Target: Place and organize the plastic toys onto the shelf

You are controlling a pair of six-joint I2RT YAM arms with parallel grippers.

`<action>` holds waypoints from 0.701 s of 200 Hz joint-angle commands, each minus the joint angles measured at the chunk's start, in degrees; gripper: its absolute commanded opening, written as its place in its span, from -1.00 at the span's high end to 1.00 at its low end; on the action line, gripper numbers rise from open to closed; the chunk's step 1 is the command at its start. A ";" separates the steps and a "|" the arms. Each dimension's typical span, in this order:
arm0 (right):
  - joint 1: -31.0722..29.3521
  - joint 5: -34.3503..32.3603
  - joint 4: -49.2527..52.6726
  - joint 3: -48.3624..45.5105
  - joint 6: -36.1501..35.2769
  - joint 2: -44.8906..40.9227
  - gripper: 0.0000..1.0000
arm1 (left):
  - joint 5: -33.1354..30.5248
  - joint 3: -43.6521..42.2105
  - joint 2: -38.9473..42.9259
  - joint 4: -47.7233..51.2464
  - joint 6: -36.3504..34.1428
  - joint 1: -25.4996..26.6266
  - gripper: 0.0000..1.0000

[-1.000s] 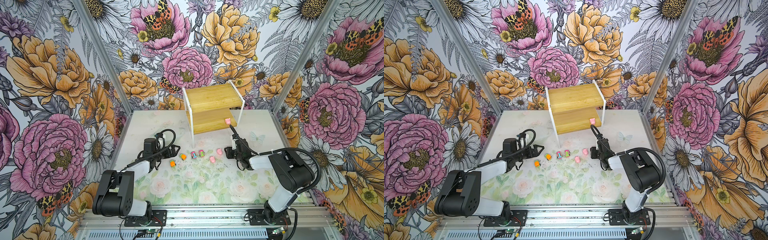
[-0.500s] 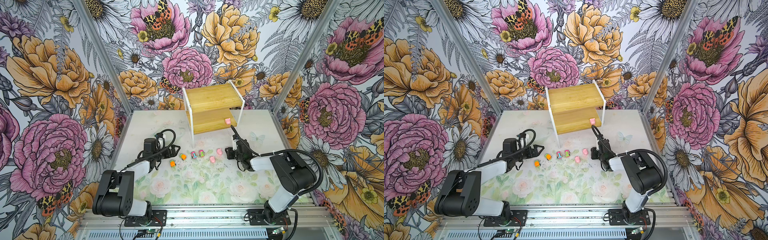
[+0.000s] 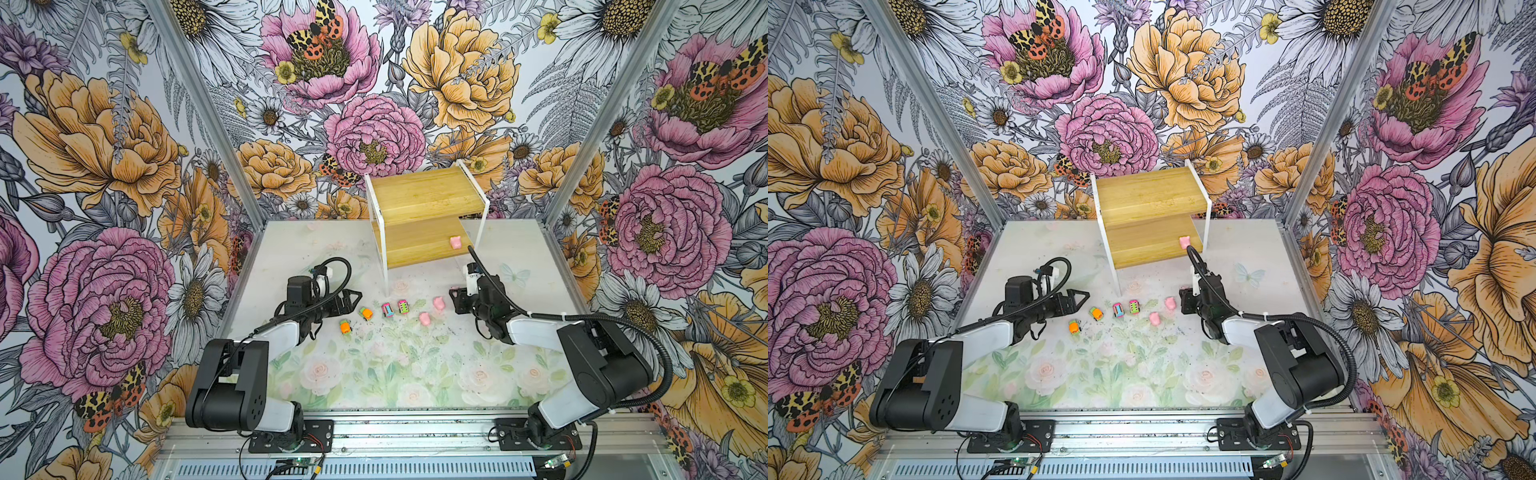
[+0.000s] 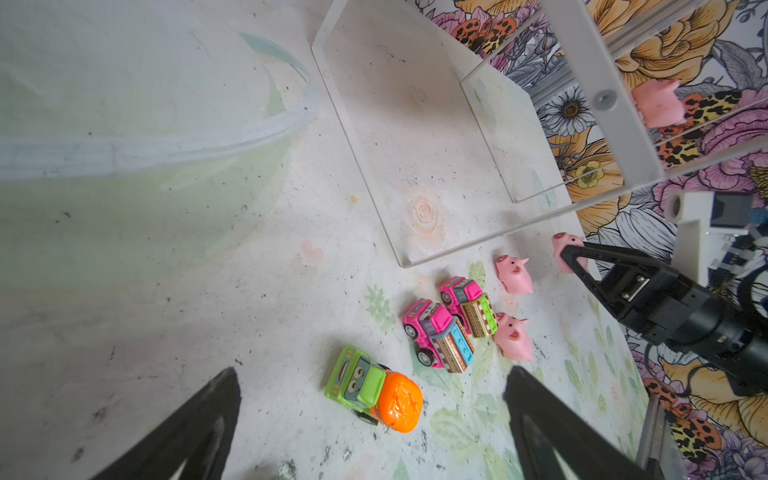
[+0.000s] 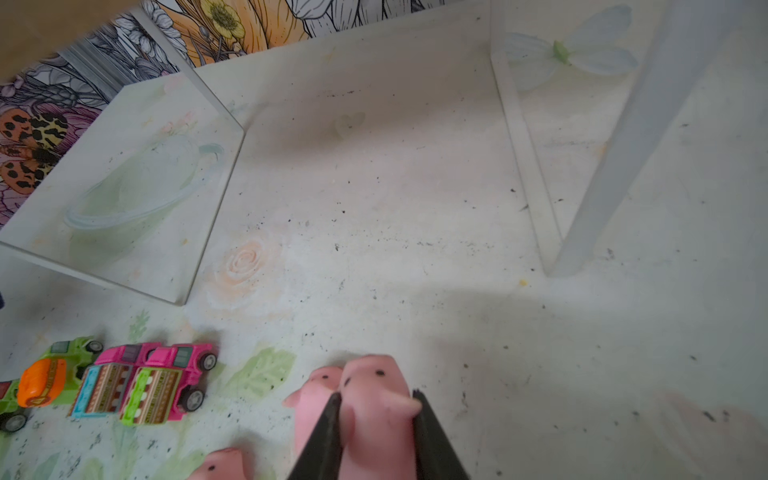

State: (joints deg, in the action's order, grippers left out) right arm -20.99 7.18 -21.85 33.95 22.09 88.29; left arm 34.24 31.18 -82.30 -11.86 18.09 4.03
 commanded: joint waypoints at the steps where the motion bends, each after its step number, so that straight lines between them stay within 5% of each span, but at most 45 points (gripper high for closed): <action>1: -1.27 0.40 1.60 2.97 0.60 -5.39 0.45 | 5.53 -1.03 -1.49 -4.31 1.07 -0.56 -0.98; 53: -4.88 -2.85 5.27 11.05 -0.89 -9.37 0.45 | 6.96 -1.47 -1.94 -5.79 1.51 -0.79 -0.98; 140: -7.15 -8.40 6.30 24.55 -1.92 0.72 0.44 | 10.24 -2.30 -2.57 -8.61 2.44 -1.57 -0.98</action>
State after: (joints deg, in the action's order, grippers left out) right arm -27.59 1.89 -16.47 55.20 21.26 86.21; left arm 42.26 29.93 -84.64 -18.09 20.16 3.03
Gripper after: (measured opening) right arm 0.283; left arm 0.988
